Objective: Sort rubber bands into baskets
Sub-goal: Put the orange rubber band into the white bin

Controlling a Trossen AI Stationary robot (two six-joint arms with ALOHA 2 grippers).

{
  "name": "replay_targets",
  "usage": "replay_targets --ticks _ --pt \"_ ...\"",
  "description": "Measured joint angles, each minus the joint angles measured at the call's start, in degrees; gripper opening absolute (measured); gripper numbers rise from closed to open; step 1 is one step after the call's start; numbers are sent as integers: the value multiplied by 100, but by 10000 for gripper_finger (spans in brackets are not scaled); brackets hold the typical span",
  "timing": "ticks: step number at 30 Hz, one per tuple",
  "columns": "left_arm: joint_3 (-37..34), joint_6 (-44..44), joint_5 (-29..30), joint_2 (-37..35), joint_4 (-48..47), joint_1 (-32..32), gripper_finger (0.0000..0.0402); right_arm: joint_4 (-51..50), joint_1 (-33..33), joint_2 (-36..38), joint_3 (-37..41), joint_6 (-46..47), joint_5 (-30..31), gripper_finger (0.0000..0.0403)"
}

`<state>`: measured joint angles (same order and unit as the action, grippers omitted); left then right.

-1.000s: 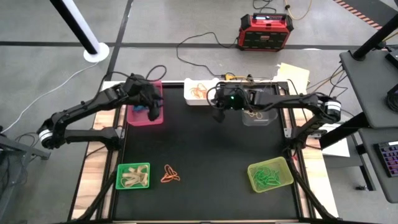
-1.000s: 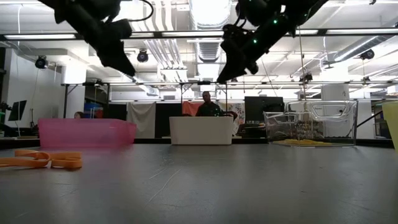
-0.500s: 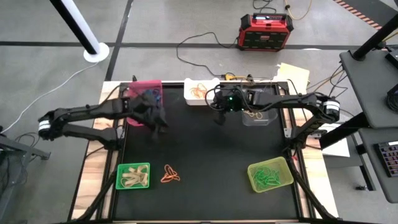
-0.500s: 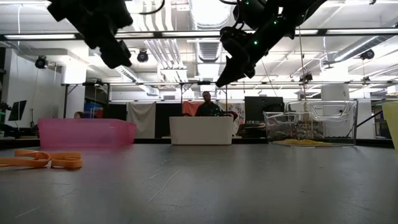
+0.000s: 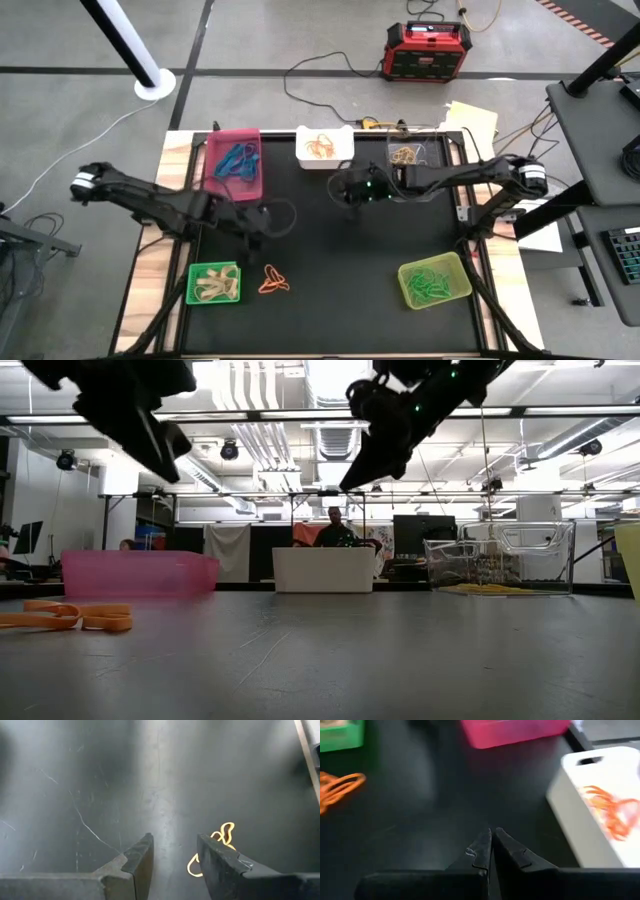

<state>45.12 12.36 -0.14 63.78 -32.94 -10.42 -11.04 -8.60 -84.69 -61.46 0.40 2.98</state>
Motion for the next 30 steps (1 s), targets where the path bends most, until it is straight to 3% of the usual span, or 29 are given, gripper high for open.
replay_targets --ticks 6,13,19,30 --pt "-31 610 760 694 151 -835 134 -64 618 27 3 194 142 11" --pt "-26 950 816 1771 587 -1406 134 -262 1371 150 9 507 846 11" --pt "-24 1125 645 2294 744 -1529 134 -226 1763 157 9 633 909 11" --pt "-111 933 559 2604 805 -1516 134 -171 1886 122 22 923 1211 11"
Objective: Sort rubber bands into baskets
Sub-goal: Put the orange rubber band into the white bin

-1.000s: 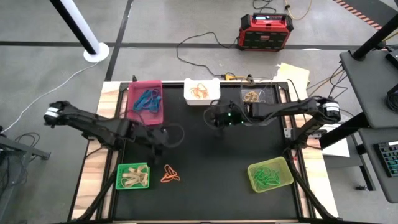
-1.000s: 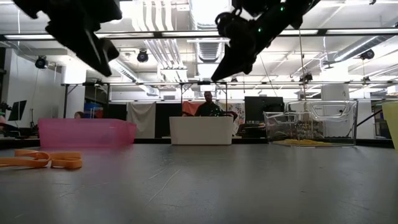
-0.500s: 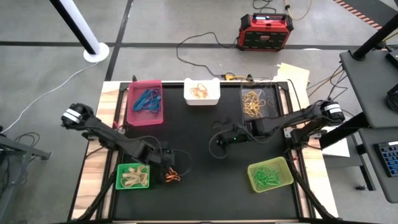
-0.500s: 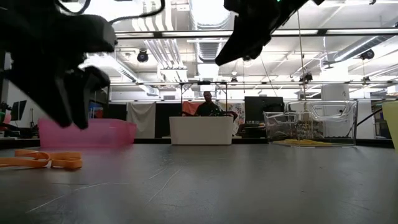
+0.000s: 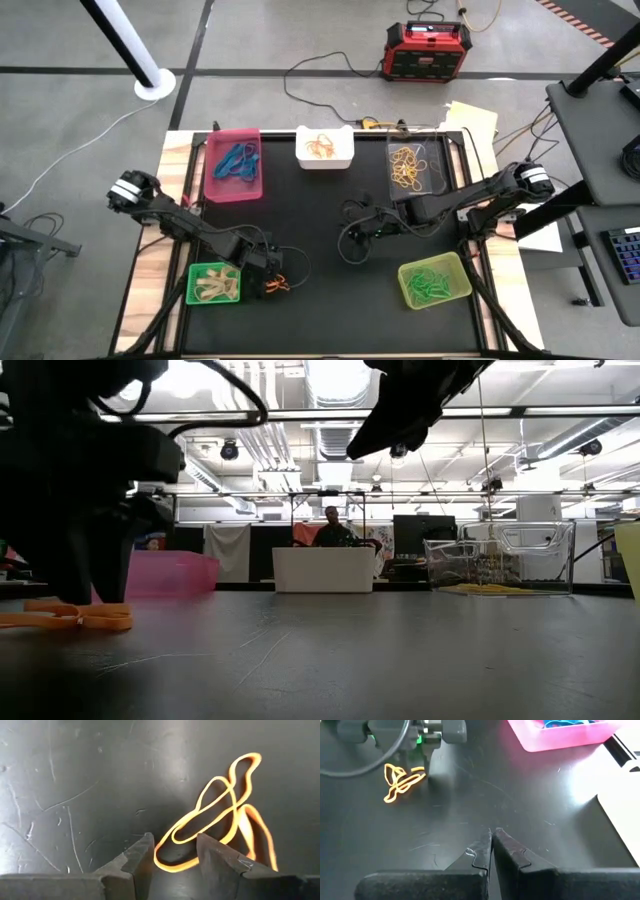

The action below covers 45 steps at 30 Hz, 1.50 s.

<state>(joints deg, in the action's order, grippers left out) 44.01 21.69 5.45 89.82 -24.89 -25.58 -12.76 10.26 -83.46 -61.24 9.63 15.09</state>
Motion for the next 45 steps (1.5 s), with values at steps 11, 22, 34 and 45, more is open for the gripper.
replay_targets --ticks 11,22,34,45 --pt "22 -165 127 349 33 51 60 180 0 -4 96 -11 9 11" --pt "22 -846 1370 -254 -63 117 1 891 0 -8 454 -110 4 11" --pt "28 -1317 2422 -1144 296 420 0 1812 -2 -11 820 -378 712 11" --pt "17 -797 1802 -918 541 490 0 1865 -15 -113 818 -363 847 11"
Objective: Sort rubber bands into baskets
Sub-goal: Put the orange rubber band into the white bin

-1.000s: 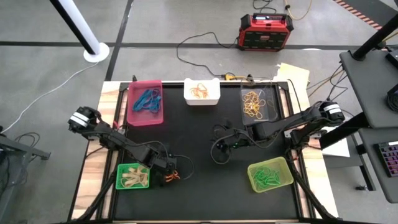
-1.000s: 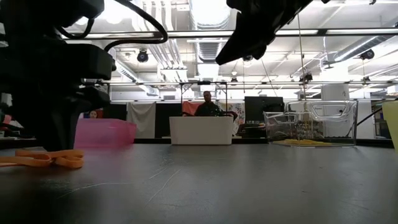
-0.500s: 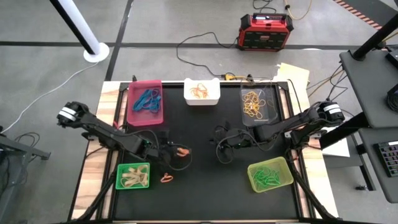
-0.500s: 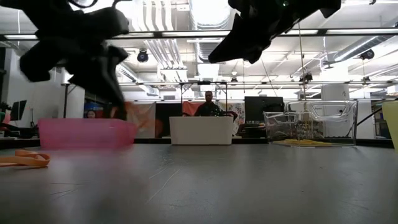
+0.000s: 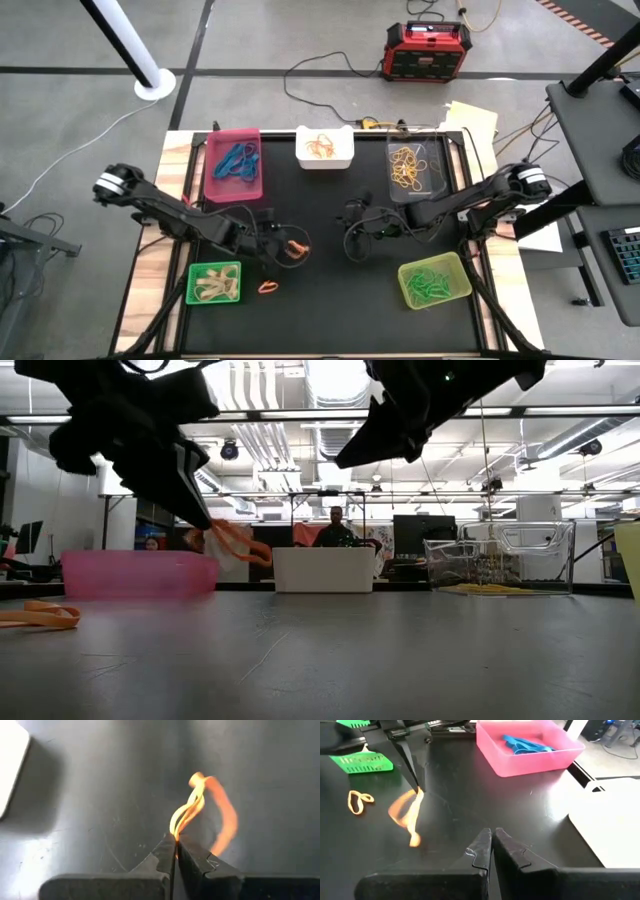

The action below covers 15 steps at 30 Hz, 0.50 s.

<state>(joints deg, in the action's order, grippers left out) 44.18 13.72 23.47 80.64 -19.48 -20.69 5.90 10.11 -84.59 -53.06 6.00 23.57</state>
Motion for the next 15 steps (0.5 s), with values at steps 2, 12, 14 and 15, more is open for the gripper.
replay_targets --ticks 2,12,14,15 --pt "0 140 225 68 12 13 0 74 0 -68 -2 0 -3 11" --pt "0 235 292 335 6 39 27 87 0 -193 -8 42 -15 11" --pt "0 322 264 339 3 42 34 82 0 -193 -8 42 -17 11" --pt "0 367 162 339 6 48 37 86 0 -193 -8 42 -15 11"
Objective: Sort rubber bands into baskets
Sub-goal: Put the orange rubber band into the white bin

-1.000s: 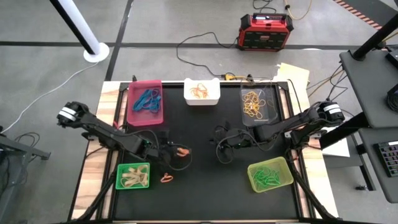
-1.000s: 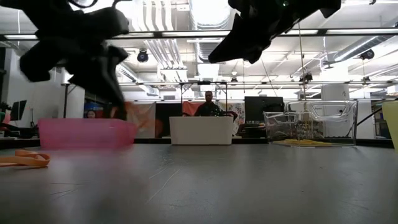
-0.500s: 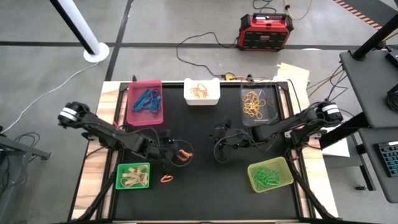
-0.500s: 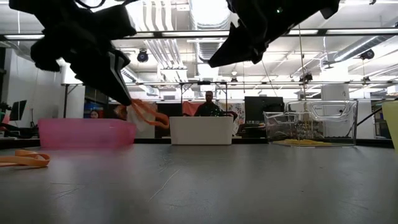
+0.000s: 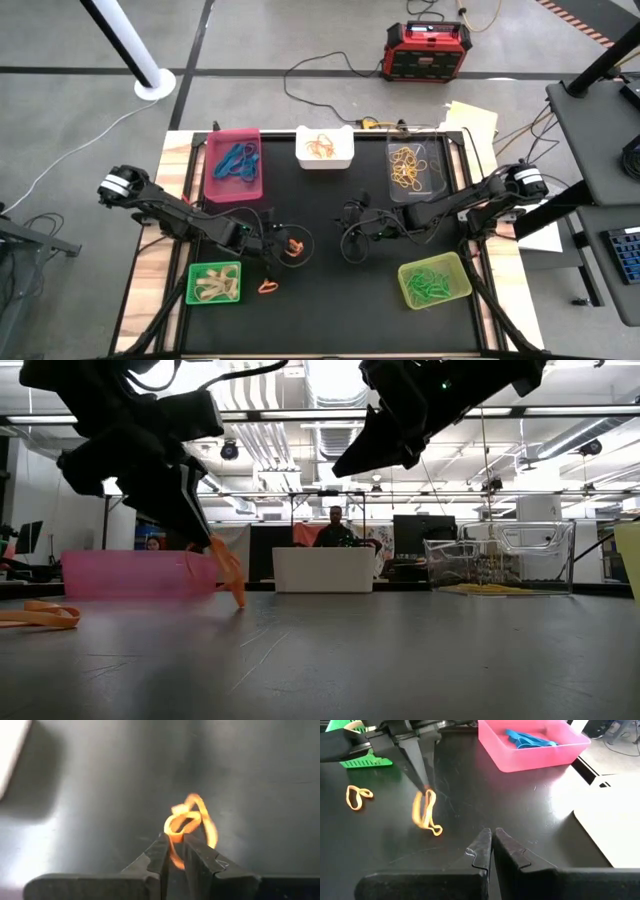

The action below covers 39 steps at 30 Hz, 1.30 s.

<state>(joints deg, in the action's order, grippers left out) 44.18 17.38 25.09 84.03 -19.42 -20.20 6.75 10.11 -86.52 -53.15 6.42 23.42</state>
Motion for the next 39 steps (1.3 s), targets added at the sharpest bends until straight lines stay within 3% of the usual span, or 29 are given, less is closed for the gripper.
replay_targets --ticks 4,18,23,33,39 --pt "0 157 -534 2 2 2 43 -22 0 -40 0 0 -2 11" --pt "2 373 -530 79 -15 89 43 -2 0 -39 0 2 0 11" --pt "2 367 -967 332 186 100 43 -3 0 -39 0 2 0 11" --pt "13 118 -998 1094 403 481 43 -12 0 -39 0 4 0 11" --pt "46 219 -1410 1302 442 782 43 -49 0 -39 0 4 0 11"
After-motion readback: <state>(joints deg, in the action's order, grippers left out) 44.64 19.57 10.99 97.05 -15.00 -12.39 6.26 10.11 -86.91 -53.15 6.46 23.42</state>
